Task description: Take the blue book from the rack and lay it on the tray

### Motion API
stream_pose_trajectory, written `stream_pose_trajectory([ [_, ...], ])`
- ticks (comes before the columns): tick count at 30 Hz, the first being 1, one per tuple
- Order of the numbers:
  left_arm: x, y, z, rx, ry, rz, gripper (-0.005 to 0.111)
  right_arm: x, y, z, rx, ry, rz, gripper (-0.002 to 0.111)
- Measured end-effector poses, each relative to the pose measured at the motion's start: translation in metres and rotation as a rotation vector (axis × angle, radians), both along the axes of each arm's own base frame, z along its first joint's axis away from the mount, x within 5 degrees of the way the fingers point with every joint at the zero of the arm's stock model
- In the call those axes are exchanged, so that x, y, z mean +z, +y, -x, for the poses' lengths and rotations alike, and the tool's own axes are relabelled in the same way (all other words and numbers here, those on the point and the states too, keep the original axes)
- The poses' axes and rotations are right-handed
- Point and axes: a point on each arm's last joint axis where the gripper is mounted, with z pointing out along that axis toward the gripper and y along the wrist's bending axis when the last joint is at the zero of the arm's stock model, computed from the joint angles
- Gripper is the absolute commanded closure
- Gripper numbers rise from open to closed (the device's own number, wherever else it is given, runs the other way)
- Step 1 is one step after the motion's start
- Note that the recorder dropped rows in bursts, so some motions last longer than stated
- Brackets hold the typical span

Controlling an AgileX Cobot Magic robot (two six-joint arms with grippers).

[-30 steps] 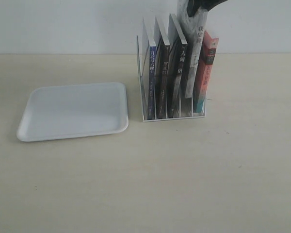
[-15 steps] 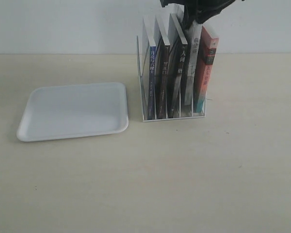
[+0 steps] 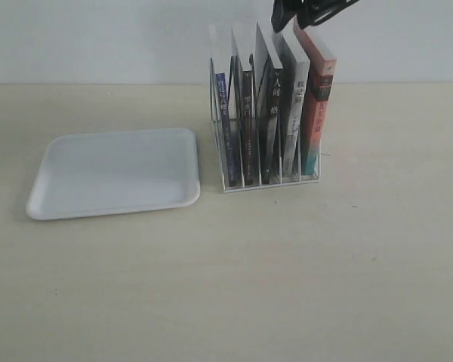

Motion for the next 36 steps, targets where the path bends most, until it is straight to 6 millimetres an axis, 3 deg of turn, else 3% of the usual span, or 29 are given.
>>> stream_pose_trajectory([
  [6, 0.000, 0.000, 0.000, 0.000, 0.000, 0.000, 0.101, 0.040, -0.007, 0.022, 0.006, -0.065, -0.059, 0.069],
  [9, 0.000, 0.000, 0.000, 0.000, 0.000, 0.000, 0.101, 0.049, -0.006, 0.032, 0.027, -0.036, -0.099, 0.069],
  [16, 0.000, 0.000, 0.000, 0.000, 0.000, 0.000, 0.101, 0.044, 0.005, 0.045, 0.130, 0.061, -0.103, 0.069],
  [25, 0.000, 0.000, 0.000, 0.000, 0.000, 0.000, 0.101, 0.041, 0.060, 0.078, 0.303, 0.072, -0.078, 0.069],
  [32, 0.000, 0.000, 0.000, 0.000, 0.000, 0.000, 0.101, 0.035, 0.093, 0.094, 0.238, 0.016, -0.019, 0.069],
  [36, 0.000, 0.000, 0.000, 0.000, 0.000, 0.000, 0.101, 0.021, 0.107, 0.090, 0.147, -0.021, 0.035, 0.069],
])
